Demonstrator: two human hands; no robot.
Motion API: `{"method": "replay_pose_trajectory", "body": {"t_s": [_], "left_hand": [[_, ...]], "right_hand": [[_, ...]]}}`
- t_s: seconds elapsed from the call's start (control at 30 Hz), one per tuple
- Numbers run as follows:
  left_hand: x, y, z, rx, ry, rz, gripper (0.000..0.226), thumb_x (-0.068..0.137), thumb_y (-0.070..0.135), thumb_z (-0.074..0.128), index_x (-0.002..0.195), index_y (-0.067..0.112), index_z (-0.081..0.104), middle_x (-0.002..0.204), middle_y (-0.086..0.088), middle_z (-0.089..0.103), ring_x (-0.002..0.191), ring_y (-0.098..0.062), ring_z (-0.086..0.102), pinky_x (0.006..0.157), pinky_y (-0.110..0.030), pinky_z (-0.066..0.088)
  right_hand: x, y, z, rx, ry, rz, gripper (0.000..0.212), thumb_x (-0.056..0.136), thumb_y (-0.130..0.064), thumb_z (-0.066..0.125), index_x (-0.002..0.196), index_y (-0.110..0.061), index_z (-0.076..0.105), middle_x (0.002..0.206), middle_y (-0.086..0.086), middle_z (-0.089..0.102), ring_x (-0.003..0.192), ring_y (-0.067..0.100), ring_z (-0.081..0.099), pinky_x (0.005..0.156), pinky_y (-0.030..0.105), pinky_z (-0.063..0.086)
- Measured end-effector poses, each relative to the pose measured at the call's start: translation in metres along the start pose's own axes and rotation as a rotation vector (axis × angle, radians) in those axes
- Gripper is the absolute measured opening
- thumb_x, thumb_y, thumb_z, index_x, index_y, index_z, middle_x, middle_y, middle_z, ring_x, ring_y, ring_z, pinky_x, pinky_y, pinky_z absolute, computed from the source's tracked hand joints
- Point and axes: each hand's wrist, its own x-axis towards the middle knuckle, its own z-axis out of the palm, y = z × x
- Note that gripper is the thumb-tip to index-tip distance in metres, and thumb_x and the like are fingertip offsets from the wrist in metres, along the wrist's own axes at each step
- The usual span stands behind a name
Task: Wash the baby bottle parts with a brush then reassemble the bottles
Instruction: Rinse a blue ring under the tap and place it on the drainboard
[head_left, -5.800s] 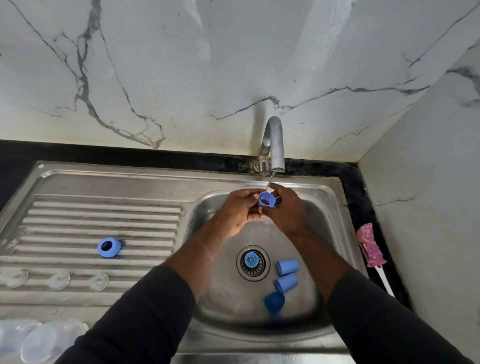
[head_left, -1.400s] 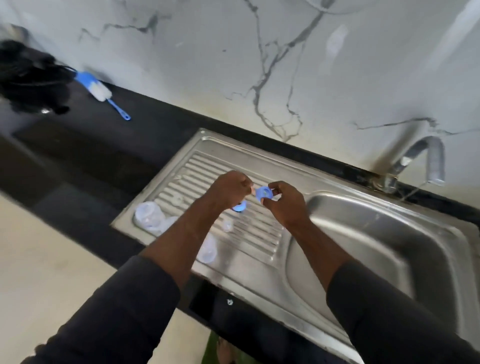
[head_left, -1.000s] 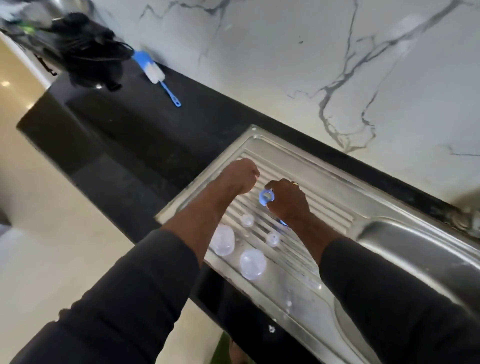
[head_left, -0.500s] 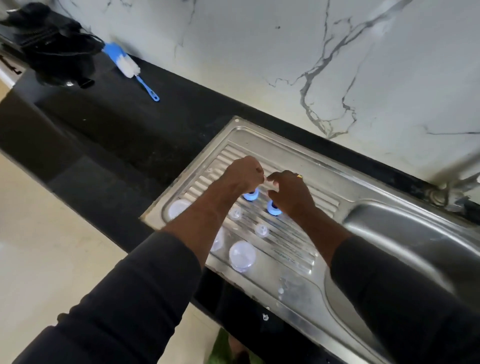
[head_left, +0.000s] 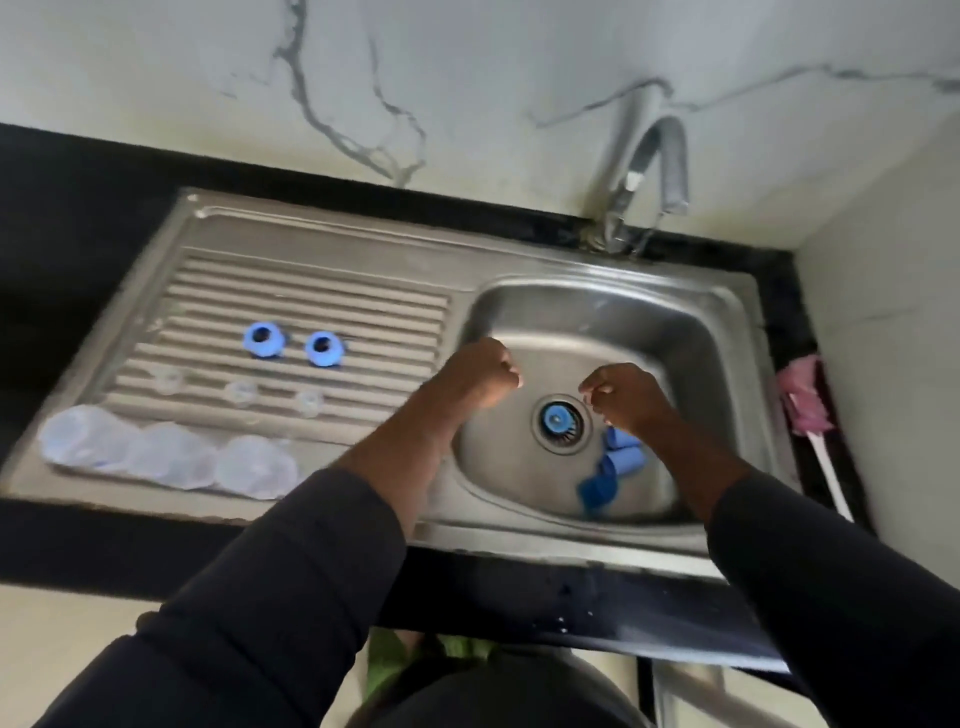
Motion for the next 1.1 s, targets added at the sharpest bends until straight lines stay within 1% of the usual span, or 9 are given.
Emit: {"method": "replay_pose_trajectory", "body": {"t_s": [0.1,0.2,0.3,0.4,0.5,0.63,0.77,0.97,1.1], "left_hand": [[0.007,0.013,0.033,0.022,-0.036,-0.008,0.020,0.088,0.019,0.069,0.102,0.007,0.077,0.099,-0.013,0.076,0.093,-0.027,0.072,0.076,-0.027,0.055],[0.013,0.028,0.062,0.026,-0.042,-0.026,0.014,0.088,0.017,0.068,0.098,0.013,0.076,0.096,-0.011,0.076,0.090,-0.027,0.072,0.082,-0.033,0.059],[0.016,0.035,0.077,0.025,-0.028,-0.066,0.014,0.089,0.011,0.065,0.096,0.012,0.077,0.093,-0.011,0.076,0.090,-0.027,0.072,0.083,-0.036,0.060],[0.017,0.032,0.083,0.009,0.005,-0.108,0.015,0.089,0.007,0.062,0.094,0.009,0.077,0.097,-0.013,0.076,0.095,-0.030,0.072,0.085,-0.039,0.060],[0.016,0.026,0.088,-0.012,0.040,-0.157,0.015,0.090,0.008,0.064,0.099,0.006,0.076,0.098,-0.014,0.076,0.095,-0.029,0.072,0.085,-0.039,0.059],[0.016,0.019,0.089,-0.032,0.095,-0.198,0.018,0.090,0.010,0.064,0.103,0.004,0.076,0.099,-0.015,0.075,0.095,-0.030,0.072,0.085,-0.041,0.059],[0.017,0.020,0.091,-0.075,0.102,-0.179,0.020,0.093,0.010,0.060,0.103,0.009,0.077,0.101,-0.007,0.076,0.095,-0.025,0.072,0.084,-0.034,0.057],[0.026,0.014,0.088,-0.082,0.095,-0.154,0.018,0.093,0.016,0.062,0.103,0.014,0.076,0.104,-0.002,0.075,0.095,-0.021,0.071,0.087,-0.034,0.057],[0.031,0.008,0.087,-0.057,0.072,-0.145,0.016,0.092,0.017,0.066,0.102,0.013,0.076,0.101,-0.002,0.075,0.094,-0.020,0.071,0.087,-0.034,0.056]], "right_hand": [[-0.002,0.054,-0.015,-0.015,-0.058,0.081,0.029,0.078,0.010,0.062,0.074,-0.016,0.073,0.078,0.005,0.070,0.082,0.023,0.067,0.079,0.035,0.056],[0.003,0.104,-0.020,-0.059,-0.101,0.078,0.023,0.079,0.008,0.068,0.075,-0.014,0.072,0.093,0.019,0.073,0.095,0.039,0.068,0.087,0.042,0.055],[0.009,0.118,-0.018,-0.175,-0.164,0.083,0.012,0.085,-0.008,0.068,0.094,-0.011,0.076,0.109,0.012,0.072,0.104,0.032,0.066,0.091,0.038,0.053],[0.019,0.111,-0.002,-0.309,-0.287,-0.016,0.023,0.081,-0.015,0.068,0.102,-0.018,0.077,0.114,0.004,0.072,0.109,0.026,0.066,0.089,0.030,0.051],[0.030,0.098,0.020,-0.375,-0.343,-0.103,0.023,0.081,-0.018,0.064,0.101,-0.018,0.074,0.110,0.008,0.072,0.106,0.030,0.067,0.086,0.034,0.054],[0.048,0.083,0.049,-0.537,-0.448,-0.259,0.030,0.090,-0.019,0.054,0.116,-0.020,0.071,0.122,0.008,0.066,0.114,0.031,0.062,0.087,0.037,0.052],[0.063,0.083,0.064,-0.648,-0.488,-0.252,0.028,0.094,-0.021,0.052,0.116,-0.019,0.068,0.122,0.005,0.066,0.112,0.028,0.063,0.079,0.035,0.047],[0.075,0.089,0.066,-0.741,-0.534,-0.281,0.035,0.100,-0.022,0.046,0.133,-0.015,0.057,0.134,0.010,0.059,0.122,0.029,0.058,0.095,0.038,0.050],[0.076,0.089,0.068,-0.611,-0.493,-0.291,0.029,0.092,-0.021,0.057,0.118,-0.020,0.068,0.122,0.008,0.066,0.114,0.030,0.062,0.090,0.038,0.054]]}}
